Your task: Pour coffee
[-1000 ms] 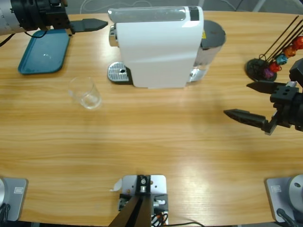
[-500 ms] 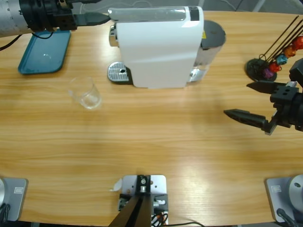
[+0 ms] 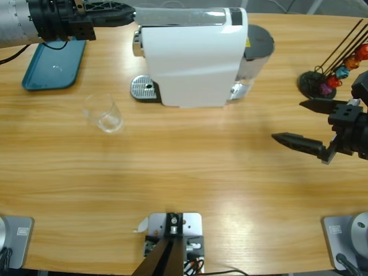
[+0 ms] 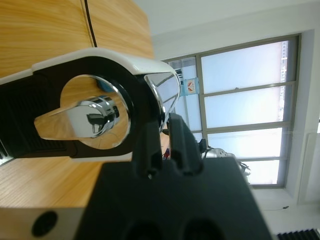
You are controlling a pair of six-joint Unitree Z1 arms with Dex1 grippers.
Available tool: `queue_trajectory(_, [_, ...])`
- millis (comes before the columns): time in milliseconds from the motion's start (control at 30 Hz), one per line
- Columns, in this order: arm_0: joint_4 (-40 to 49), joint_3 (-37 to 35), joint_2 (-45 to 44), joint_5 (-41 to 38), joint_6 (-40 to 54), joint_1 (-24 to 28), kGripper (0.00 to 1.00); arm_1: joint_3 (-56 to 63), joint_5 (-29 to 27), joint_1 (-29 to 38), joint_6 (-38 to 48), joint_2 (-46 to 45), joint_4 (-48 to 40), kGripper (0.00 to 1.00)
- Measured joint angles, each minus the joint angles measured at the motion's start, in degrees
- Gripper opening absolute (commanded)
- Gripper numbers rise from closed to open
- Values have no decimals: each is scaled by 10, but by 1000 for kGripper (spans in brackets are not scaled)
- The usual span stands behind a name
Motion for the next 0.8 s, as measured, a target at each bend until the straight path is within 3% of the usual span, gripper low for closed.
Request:
queue_trajectory(400, [-8, -36, -52, 0, -17, -2, 0, -1, 0, 0, 0, 1, 0, 1000])
queue_trajectory(433, [-8, -38, -57, 0, -18, -2, 107, -1, 0, 0, 0, 2, 0, 1000])
queue_trajectory(467, [-8, -41, -61, 0, -18, -2, 298, -1, 0, 0, 0, 2, -1, 1000])
queue_trajectory(500, [-8, -43, -65, 0, -18, -2, 372, -1, 0, 0, 0, 2, -1, 1000])
queue_trajectory(567, [-7, -46, -69, 0, -18, -2, 384, -1, 0, 0, 0, 2, -1, 1000])
queue_trajectory(633, [2, -47, -78, 1, -8, -2, 595, -1, 0, 0, 0, 2, -1, 1000])
queue_trajectory(733, [69, -49, -108, 29, 38, -2, 636, -1, 0, 0, 0, 2, -1, 1000])
queue_trajectory(800, [148, -54, -145, 71, 90, -2, 760, -1, 0, 0, 0, 2, -1, 1000])
